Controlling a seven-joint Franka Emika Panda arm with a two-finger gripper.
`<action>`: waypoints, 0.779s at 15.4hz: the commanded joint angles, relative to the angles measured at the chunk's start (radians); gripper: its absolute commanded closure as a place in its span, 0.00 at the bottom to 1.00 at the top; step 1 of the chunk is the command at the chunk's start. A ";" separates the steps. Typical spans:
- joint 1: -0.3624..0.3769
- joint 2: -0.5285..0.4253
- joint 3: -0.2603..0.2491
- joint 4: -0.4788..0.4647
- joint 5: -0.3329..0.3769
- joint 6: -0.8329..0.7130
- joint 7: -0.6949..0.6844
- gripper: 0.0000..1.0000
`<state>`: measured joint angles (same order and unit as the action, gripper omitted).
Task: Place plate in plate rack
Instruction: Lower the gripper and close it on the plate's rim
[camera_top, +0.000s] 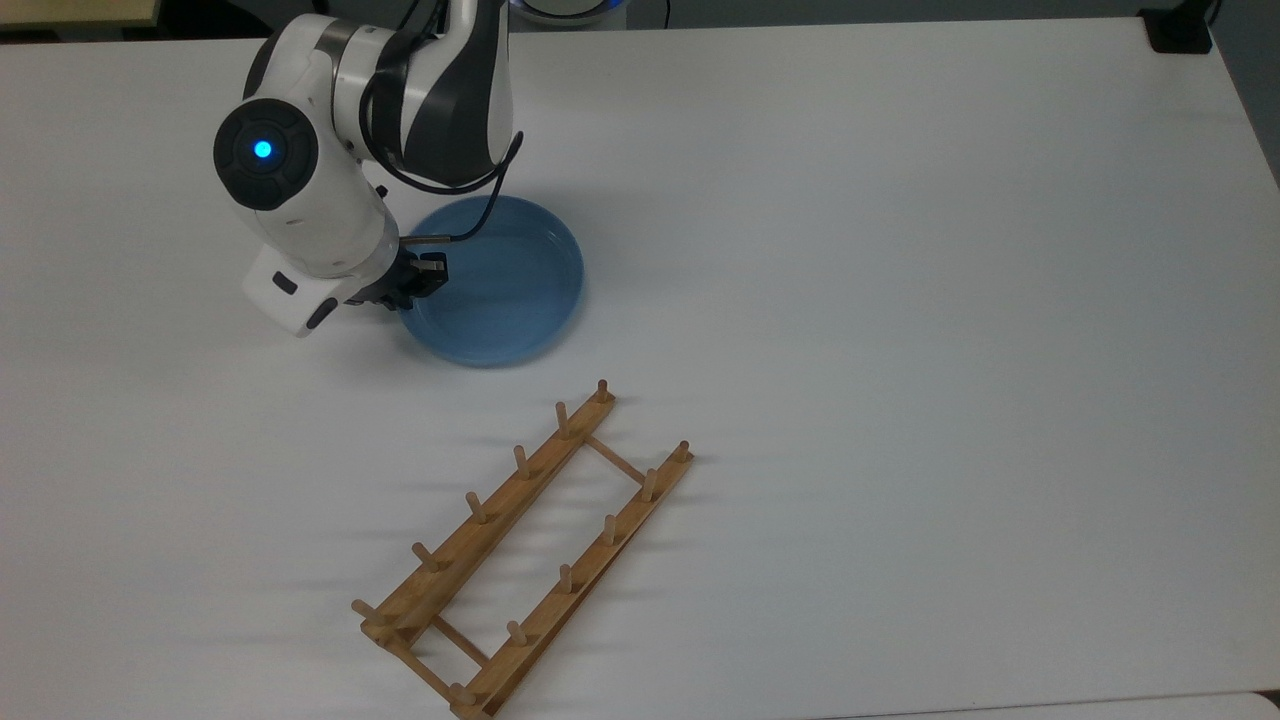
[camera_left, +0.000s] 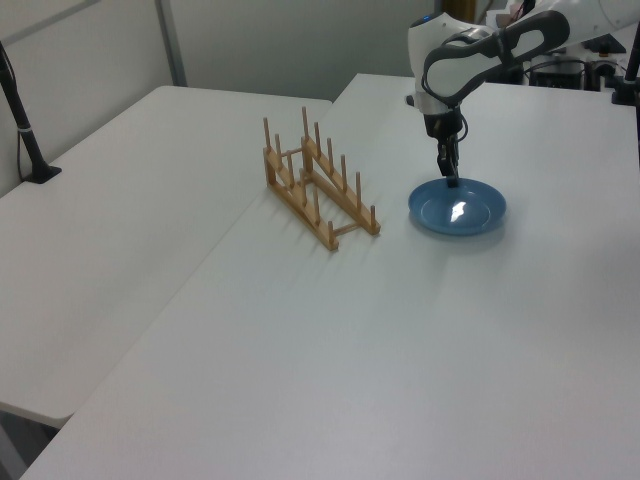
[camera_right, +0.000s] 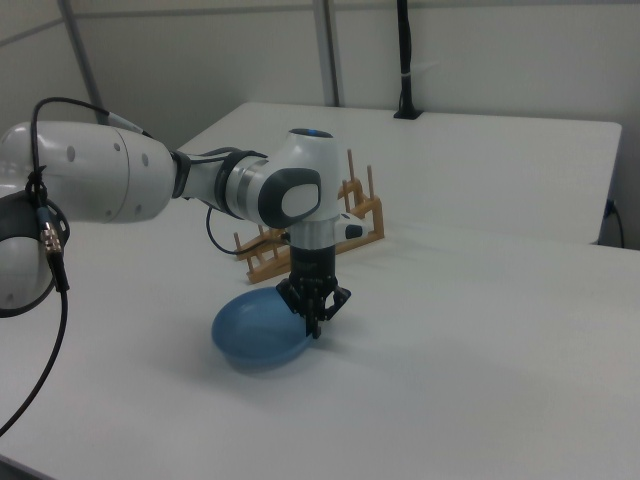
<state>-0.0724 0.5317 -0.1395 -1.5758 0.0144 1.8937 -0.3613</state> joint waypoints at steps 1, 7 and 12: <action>0.010 -0.001 -0.003 -0.003 0.001 0.018 -0.016 0.99; 0.008 -0.007 -0.003 -0.003 -0.002 0.013 -0.054 1.00; -0.003 -0.058 -0.003 -0.004 -0.001 -0.008 -0.120 1.00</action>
<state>-0.0730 0.5264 -0.1373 -1.5577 0.0146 1.8938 -0.4236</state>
